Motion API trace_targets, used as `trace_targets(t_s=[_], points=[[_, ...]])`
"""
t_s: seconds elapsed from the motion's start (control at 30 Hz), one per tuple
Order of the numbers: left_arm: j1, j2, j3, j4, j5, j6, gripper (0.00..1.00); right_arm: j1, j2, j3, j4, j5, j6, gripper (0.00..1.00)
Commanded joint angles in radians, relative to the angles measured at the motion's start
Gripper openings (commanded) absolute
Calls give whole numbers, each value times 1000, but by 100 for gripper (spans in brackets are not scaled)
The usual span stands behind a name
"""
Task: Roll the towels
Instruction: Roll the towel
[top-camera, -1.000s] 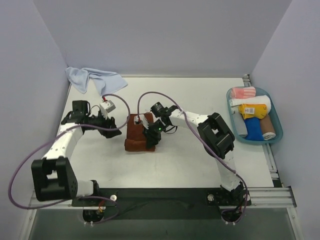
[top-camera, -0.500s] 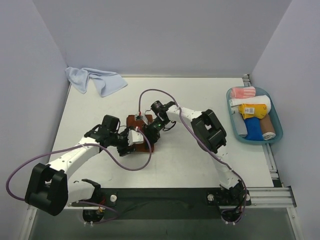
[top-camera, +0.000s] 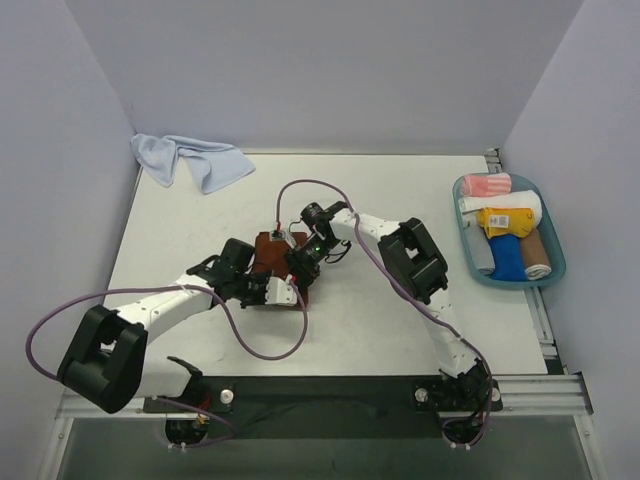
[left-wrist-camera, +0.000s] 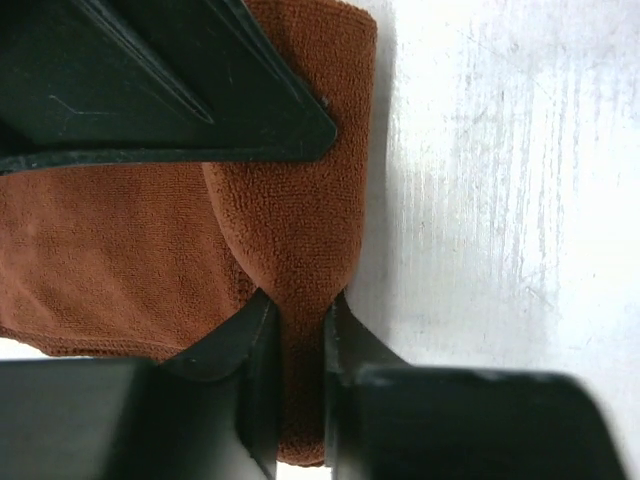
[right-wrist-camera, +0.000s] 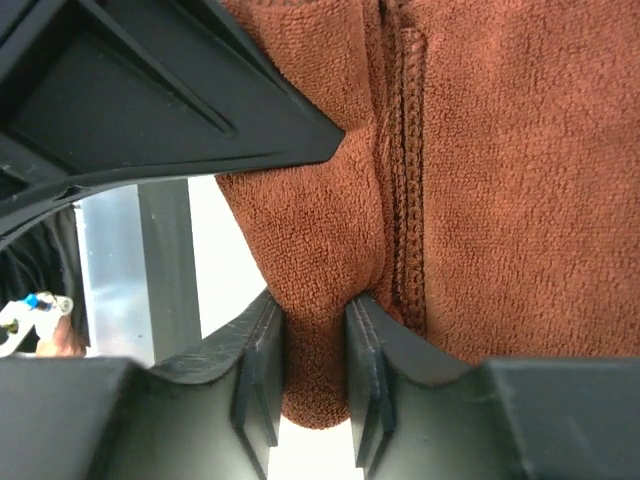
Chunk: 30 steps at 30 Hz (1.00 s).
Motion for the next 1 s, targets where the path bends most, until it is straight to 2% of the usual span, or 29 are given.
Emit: trace_targets(t_s=[0.0, 0.07, 0.2, 0.27, 0.53, 0.67, 0.83, 0.97], points=[[0, 42, 26, -183, -8, 8, 11, -23, 15, -65, -103, 217, 27, 28], [8, 79, 48, -264, 21, -12, 10, -47, -40, -72, -100, 219, 69, 34], [18, 180, 138, -383, 98, -40, 10, -93, -143, -114, -93, 208, 135, 52], [30, 263, 218, -461, 124, -47, 9, -119, -223, -140, -91, 222, 147, 54], [138, 574, 506, -712, 261, -78, 12, -236, -534, -288, -63, 308, 150, 54], [170, 717, 676, -823, 285, -54, 13, -237, -652, -340, -63, 343, 118, 53], [196, 897, 842, -978, 317, -11, 15, -172, -744, -381, -57, 398, 78, 52], [201, 1016, 959, -1098, 320, 48, 17, -37, -726, -368, -63, 483, 46, 52]])
